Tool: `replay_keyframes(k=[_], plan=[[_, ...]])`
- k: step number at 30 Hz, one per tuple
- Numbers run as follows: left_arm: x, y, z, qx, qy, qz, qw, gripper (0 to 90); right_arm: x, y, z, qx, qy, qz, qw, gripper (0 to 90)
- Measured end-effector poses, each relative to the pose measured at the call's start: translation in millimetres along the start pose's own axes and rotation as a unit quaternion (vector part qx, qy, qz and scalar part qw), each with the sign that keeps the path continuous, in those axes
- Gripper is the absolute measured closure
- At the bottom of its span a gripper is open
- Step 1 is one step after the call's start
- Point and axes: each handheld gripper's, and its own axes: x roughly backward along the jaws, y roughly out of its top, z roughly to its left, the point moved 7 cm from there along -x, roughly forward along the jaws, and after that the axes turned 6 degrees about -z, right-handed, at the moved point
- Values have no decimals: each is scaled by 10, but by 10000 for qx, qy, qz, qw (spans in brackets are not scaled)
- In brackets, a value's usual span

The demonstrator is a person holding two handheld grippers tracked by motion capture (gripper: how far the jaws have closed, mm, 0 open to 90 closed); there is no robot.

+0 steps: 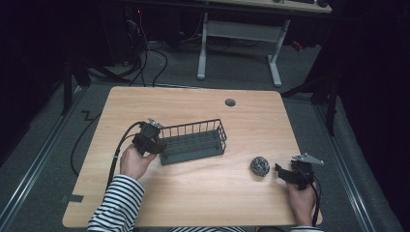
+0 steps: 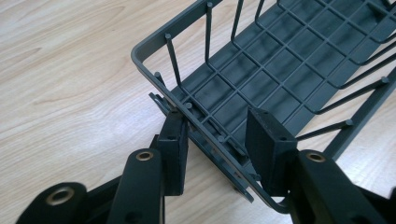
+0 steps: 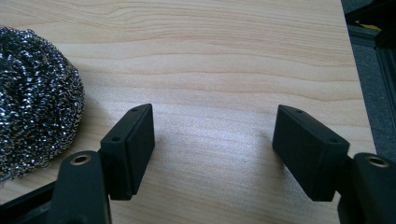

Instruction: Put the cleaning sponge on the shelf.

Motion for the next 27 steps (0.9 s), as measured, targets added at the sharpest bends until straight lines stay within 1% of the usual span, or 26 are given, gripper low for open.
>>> replay_keyframes(k=[7, 11, 12, 13, 14, 15, 16, 18, 20, 24, 27], plan=[[40, -51, -100, -35, -89, -97, 9999, 598, 0, 0, 0, 1, 1, 0, 10000, 301], [59, -79, -148, -46, -147, -192, 9997, 598, 0, 0, 0, 1, 1, 1, 10000, 301], [63, -82, -152, -79, -136, -218, 9996, 598, 1, -1, 0, 2, -4, 6, 10000, 301], [69, -92, -171, -50, -163, -220, 9996, 598, 1, -1, 1, 2, -2, 9, 10000, 301], [74, -96, -178, -79, -160, -243, 9995, 598, 2, -1, 2, 0, -1, 9, 10000, 301], [81, -107, -195, -61, -185, -234, 9995, 596, 2, -1, 2, -1, -2, 9, 10000, 301], [92, -116, -222, -105, -176, -223, 9995, 595, 2, -1, 2, 1, -1, 9, 10000, 301], [96, -118, -231, -141, -166, -241, 9995, 593, 2, -1, 2, -1, -2, 9, 10000, 301], [110, -142, -275, -106, -253, -265, 9993, 593, 2, -1, 2, 0, -1, 9, 10000, 300], [129, -167, -313, -106, -284, -306, 9991, 593, 2, -1, 2, -1, -2, 10, 10000, 301], [149, -190, -346, -118, -269, -344, 9990, 593, 2, -1, 2, -1, -2, 10, 10000, 301]])
